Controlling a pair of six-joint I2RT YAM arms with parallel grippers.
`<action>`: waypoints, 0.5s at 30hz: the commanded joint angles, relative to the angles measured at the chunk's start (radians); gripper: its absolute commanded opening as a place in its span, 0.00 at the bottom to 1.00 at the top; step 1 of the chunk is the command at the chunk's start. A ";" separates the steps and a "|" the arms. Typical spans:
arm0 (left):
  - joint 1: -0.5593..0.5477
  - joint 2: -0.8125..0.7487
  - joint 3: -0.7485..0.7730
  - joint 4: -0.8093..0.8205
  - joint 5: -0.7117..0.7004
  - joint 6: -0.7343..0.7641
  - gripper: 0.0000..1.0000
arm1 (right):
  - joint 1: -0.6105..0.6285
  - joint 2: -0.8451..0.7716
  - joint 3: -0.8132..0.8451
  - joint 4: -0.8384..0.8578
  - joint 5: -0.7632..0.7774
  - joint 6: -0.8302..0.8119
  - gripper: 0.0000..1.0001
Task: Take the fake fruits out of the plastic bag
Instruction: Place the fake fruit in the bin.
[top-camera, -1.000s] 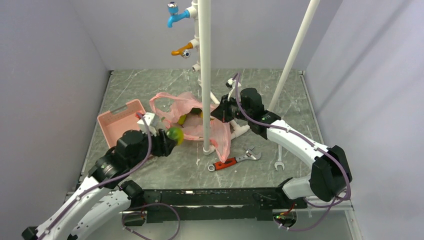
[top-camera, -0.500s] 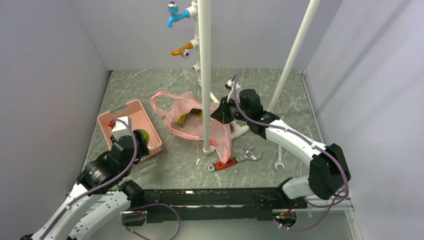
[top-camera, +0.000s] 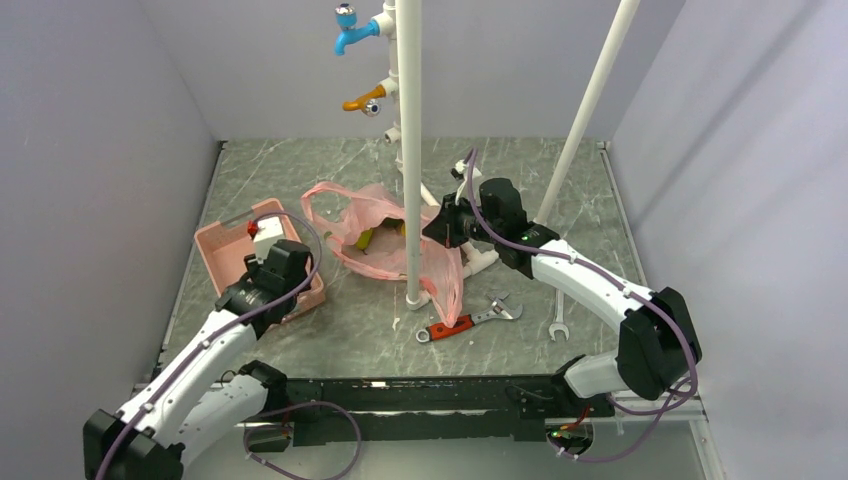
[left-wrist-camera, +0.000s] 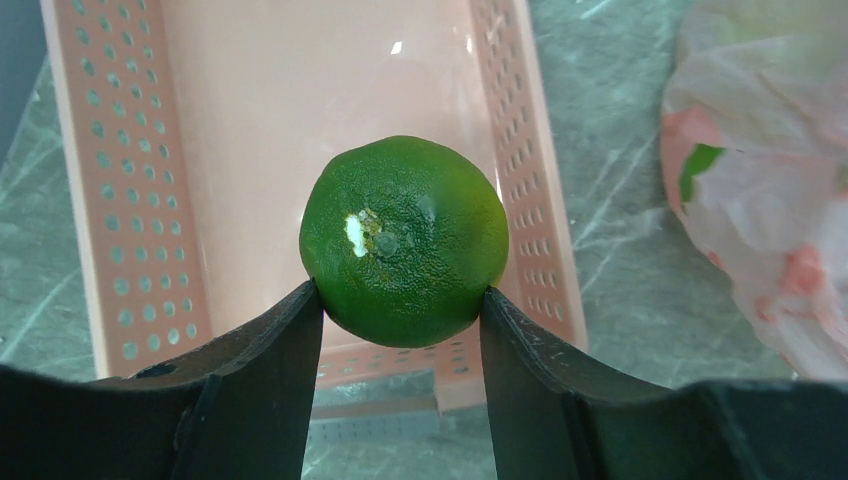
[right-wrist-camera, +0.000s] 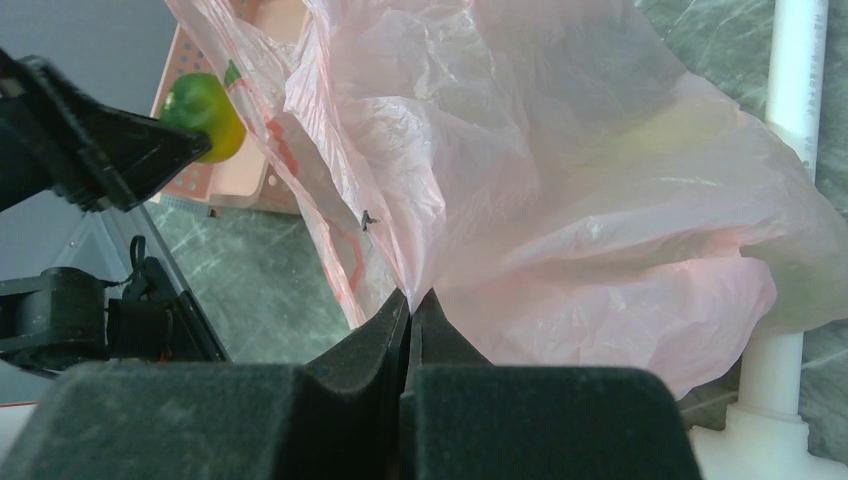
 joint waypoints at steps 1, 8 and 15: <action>0.096 0.036 -0.043 0.140 0.162 0.026 0.39 | -0.008 -0.044 -0.009 0.038 -0.003 -0.003 0.00; 0.121 0.075 -0.101 0.171 0.178 -0.016 0.46 | -0.019 -0.042 -0.007 0.046 -0.014 0.000 0.00; 0.122 0.117 -0.108 0.160 0.198 -0.042 0.47 | -0.019 -0.035 -0.006 0.061 -0.035 0.015 0.00</action>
